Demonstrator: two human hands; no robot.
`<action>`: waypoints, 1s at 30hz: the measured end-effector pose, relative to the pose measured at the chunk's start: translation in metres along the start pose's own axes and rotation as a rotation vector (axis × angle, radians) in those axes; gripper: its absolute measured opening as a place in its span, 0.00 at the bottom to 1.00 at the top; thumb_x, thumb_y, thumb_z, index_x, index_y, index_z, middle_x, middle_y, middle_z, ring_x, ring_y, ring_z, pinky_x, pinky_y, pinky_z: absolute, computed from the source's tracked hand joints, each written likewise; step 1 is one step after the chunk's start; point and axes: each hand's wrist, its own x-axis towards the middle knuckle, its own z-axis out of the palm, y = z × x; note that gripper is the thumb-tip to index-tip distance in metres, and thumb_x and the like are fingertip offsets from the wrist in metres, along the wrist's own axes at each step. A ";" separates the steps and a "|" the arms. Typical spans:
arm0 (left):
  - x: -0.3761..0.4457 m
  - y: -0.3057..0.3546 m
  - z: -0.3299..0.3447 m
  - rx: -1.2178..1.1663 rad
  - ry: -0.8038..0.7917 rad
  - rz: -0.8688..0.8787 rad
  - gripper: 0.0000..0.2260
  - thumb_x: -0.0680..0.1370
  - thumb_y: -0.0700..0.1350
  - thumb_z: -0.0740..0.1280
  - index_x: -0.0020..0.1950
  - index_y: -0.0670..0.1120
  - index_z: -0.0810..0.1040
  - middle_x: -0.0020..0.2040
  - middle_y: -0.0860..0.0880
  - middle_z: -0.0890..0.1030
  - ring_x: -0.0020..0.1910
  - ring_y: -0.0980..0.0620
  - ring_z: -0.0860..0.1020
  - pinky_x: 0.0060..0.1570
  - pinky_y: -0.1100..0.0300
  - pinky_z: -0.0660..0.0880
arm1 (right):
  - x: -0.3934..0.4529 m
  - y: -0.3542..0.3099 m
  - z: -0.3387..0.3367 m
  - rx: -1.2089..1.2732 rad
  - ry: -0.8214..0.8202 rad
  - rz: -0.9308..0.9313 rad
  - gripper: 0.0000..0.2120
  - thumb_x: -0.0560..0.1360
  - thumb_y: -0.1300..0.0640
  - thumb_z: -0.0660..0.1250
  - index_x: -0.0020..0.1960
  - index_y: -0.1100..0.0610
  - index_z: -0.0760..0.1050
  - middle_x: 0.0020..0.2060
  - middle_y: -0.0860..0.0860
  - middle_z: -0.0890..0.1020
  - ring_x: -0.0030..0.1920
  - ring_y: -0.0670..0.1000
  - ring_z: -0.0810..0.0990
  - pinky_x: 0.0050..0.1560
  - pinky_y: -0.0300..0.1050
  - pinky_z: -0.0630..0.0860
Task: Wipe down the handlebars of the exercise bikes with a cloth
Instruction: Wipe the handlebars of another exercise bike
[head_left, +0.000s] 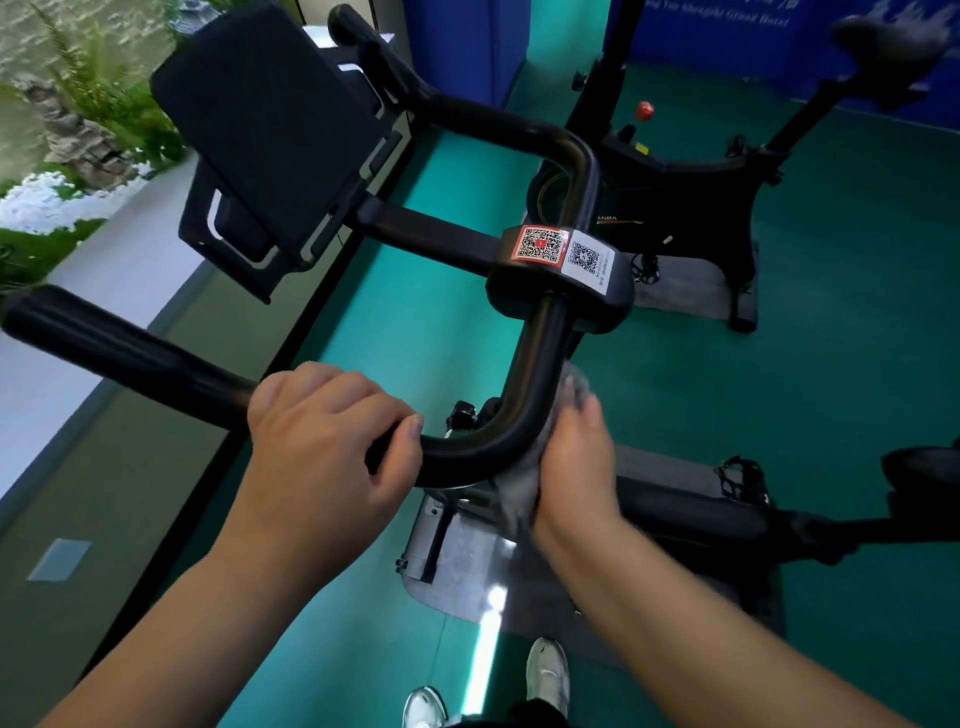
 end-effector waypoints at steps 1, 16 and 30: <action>0.000 0.000 0.000 -0.002 0.001 0.002 0.13 0.75 0.50 0.60 0.37 0.51 0.82 0.36 0.55 0.78 0.42 0.48 0.75 0.50 0.56 0.60 | -0.012 0.006 -0.002 0.000 -0.035 0.040 0.12 0.82 0.51 0.56 0.59 0.53 0.74 0.48 0.52 0.82 0.50 0.50 0.82 0.53 0.46 0.79; -0.002 -0.001 0.003 -0.014 0.039 0.013 0.13 0.75 0.50 0.61 0.36 0.49 0.81 0.35 0.54 0.78 0.41 0.47 0.75 0.48 0.53 0.62 | -0.028 0.020 -0.002 0.033 -0.031 0.141 0.14 0.82 0.51 0.56 0.62 0.57 0.74 0.52 0.58 0.83 0.54 0.56 0.82 0.60 0.56 0.76; -0.002 -0.007 -0.004 -0.122 -0.020 0.023 0.13 0.76 0.53 0.60 0.39 0.52 0.81 0.37 0.56 0.77 0.44 0.49 0.74 0.48 0.52 0.64 | 0.007 -0.069 -0.011 -1.064 -0.201 -0.997 0.09 0.74 0.52 0.70 0.54 0.48 0.81 0.47 0.46 0.75 0.47 0.41 0.73 0.47 0.29 0.70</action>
